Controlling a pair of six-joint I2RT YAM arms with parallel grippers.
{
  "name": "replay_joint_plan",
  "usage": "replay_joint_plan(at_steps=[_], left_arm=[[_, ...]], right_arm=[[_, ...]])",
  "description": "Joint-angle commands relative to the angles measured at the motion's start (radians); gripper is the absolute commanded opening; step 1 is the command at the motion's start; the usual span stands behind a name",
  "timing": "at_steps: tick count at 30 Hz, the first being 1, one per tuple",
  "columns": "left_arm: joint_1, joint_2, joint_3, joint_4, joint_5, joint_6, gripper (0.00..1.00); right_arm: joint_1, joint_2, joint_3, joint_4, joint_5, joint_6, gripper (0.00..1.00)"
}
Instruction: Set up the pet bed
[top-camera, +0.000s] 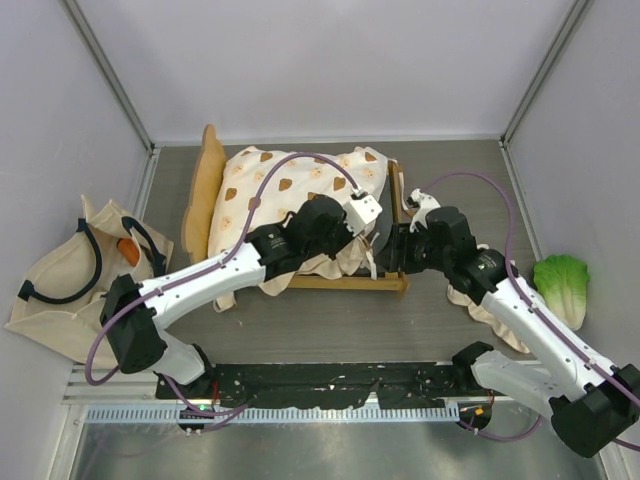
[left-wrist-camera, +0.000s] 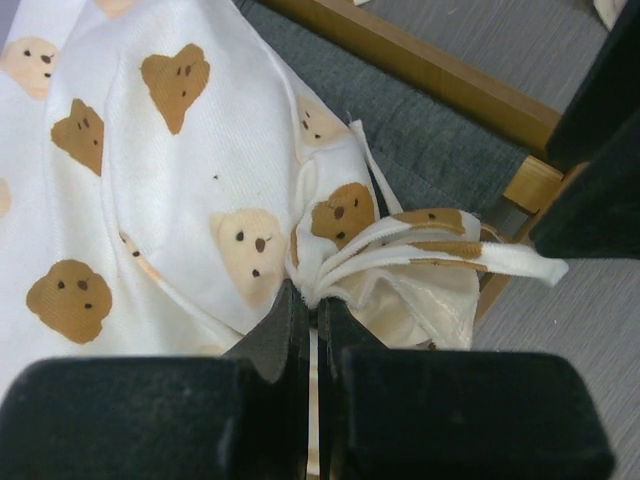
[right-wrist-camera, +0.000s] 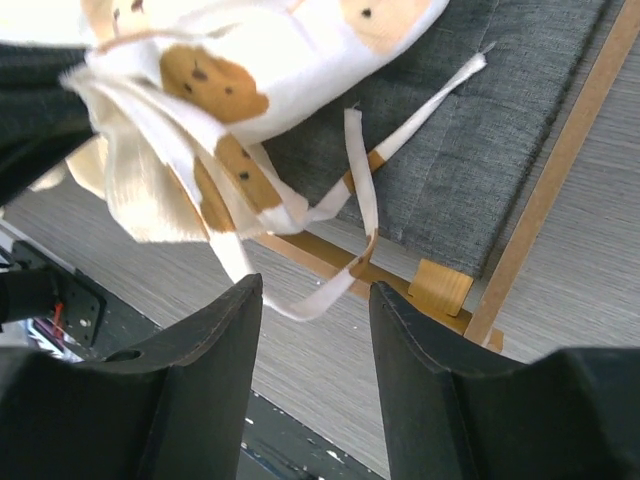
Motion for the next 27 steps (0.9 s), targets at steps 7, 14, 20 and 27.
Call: replay_joint_plan(at_steps=[7,14,20,27], left_arm=[[0.044,0.000,0.076,-0.032,-0.001,-0.059,0.00],[0.046,-0.011,0.066,-0.017,-0.009,-0.062,0.00],[0.058,-0.016,0.065,-0.014,-0.006,-0.071,0.00],[0.079,-0.026,0.054,0.008,0.025,-0.099,0.00]], right_arm=[[0.070,-0.110,-0.051,0.078,0.107,-0.046,0.55],[0.079,-0.063,-0.101,0.157,0.052,-0.044,0.57],[0.091,0.009,-0.106,0.260,0.026,-0.037,0.57],[0.101,0.025,-0.126,0.352,-0.045,-0.017,0.22]])
